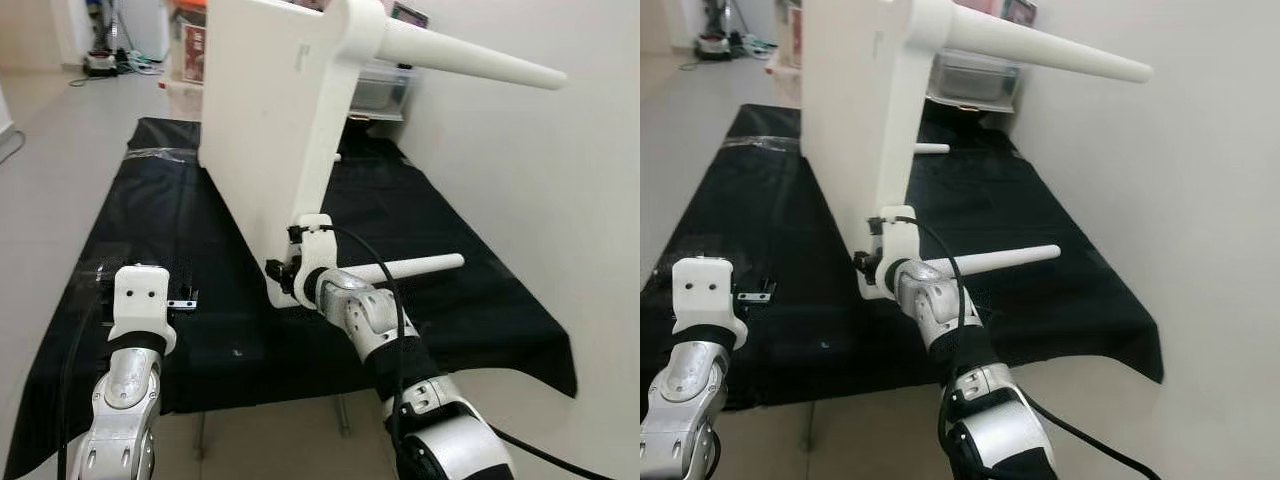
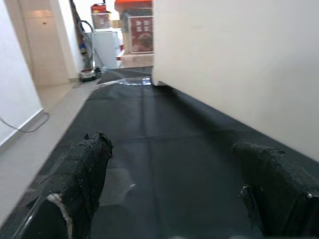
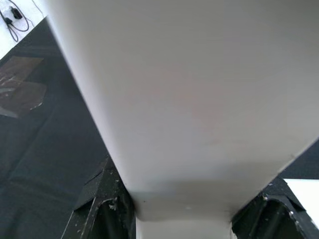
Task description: Building children table
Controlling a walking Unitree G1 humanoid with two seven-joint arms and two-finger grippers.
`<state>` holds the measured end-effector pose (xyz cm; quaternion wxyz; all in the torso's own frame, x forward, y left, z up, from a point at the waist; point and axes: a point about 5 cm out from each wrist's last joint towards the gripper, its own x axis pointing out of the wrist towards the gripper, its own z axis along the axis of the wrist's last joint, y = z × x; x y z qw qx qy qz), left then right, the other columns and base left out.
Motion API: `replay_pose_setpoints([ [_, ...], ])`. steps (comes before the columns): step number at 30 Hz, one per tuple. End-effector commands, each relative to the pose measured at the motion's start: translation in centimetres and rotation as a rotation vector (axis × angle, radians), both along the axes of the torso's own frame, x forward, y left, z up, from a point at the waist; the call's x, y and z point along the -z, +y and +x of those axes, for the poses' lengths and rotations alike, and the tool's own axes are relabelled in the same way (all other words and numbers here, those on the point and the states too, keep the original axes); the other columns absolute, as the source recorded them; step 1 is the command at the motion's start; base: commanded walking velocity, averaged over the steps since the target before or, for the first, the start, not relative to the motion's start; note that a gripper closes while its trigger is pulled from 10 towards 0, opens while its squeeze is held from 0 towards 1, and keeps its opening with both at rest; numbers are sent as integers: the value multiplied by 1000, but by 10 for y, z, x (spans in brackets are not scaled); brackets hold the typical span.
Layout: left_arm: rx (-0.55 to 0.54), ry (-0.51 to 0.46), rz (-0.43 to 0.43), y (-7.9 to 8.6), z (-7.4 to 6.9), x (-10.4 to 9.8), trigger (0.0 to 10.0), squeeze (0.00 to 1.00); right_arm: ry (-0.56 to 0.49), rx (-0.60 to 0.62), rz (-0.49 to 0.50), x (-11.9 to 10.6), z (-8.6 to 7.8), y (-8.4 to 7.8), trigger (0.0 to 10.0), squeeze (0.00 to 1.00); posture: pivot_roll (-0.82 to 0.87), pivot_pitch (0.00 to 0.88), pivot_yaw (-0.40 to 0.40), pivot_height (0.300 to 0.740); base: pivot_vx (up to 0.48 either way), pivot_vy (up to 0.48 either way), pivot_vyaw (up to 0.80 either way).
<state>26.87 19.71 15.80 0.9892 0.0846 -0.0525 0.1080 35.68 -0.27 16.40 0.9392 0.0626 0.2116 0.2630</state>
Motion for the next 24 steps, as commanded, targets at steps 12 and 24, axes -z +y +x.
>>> replay_pose_setpoints([
  [12, -66, 2, 23, 12, -8, 0, 10000, 0, 205, -316, 185, 0, -63, 105, 10000, 945, 211, 0, -230, 740, 0, 0, 0],
  [24, -70, 9, 28, 15, -6, 0, 10000, 0, 142, -338, 379, -33, -49, 68, 10000, 1000, 182, 0, -203, 740, 0, 0, 0],
])
